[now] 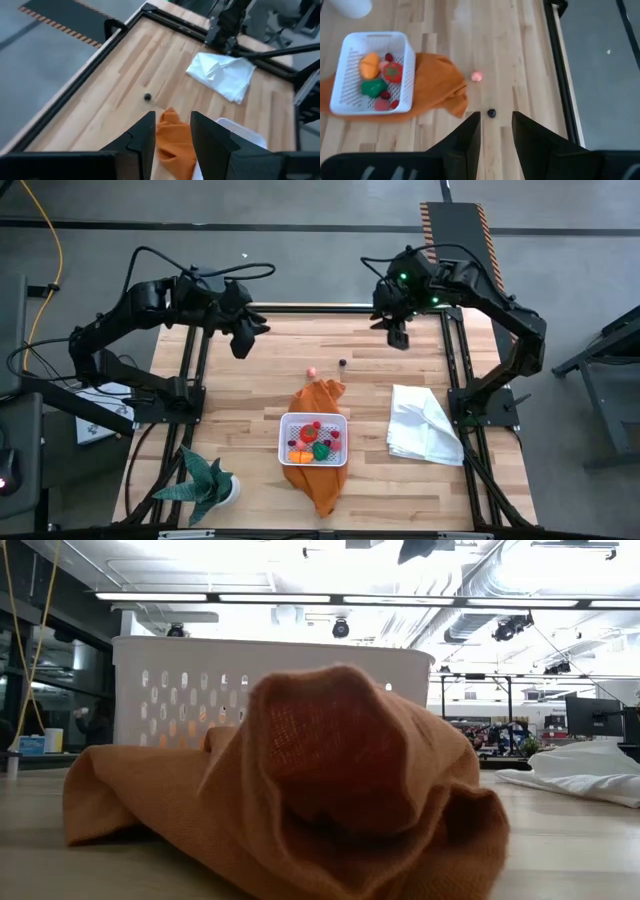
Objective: Pick and placing Produce into tupperware
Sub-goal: Put the black berry into the white basket
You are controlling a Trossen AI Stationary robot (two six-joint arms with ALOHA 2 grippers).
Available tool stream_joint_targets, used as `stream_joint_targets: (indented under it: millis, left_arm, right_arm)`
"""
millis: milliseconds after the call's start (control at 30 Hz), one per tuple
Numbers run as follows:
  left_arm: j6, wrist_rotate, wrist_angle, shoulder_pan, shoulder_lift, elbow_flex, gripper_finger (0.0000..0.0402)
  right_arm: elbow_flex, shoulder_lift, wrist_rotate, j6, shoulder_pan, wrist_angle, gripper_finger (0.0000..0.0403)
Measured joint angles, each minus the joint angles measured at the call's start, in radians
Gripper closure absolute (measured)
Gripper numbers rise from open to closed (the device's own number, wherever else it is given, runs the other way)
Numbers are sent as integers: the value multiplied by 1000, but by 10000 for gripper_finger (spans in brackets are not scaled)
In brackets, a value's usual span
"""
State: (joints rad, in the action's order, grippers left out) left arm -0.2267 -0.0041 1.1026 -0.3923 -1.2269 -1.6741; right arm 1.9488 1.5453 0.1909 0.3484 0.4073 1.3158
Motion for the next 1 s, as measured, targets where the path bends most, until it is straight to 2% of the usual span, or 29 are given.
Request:
stream_joint_targets:
  millis: [200,333,400,500,600,800,1000]
  left_arm:
    - [61,-49,-10,-1,7,33,291]
    - [51,-50,-25,-1,55,203,291]
    - [21,-45,-90,-1,100,320,291]
    - [-25,10,-202,-1,179,487,291]
    - [-71,18,-258,-1,255,608,291]
    - [-139,-6,-391,-1,418,764,291]
    - [-202,-77,-472,-1,521,876,291]
  right_arm:
    - [0,62,44,-54,34,-20,299]
    - [-2,105,58,-83,37,-36,299]
    - [-26,112,58,-98,27,-76,299]
    - [-134,94,56,-130,18,-173,300]
    - [-299,43,56,-189,11,-291,300]
    - [-626,-71,56,-378,0,-538,300]
    - [-781,-113,53,-553,-9,-645,300]
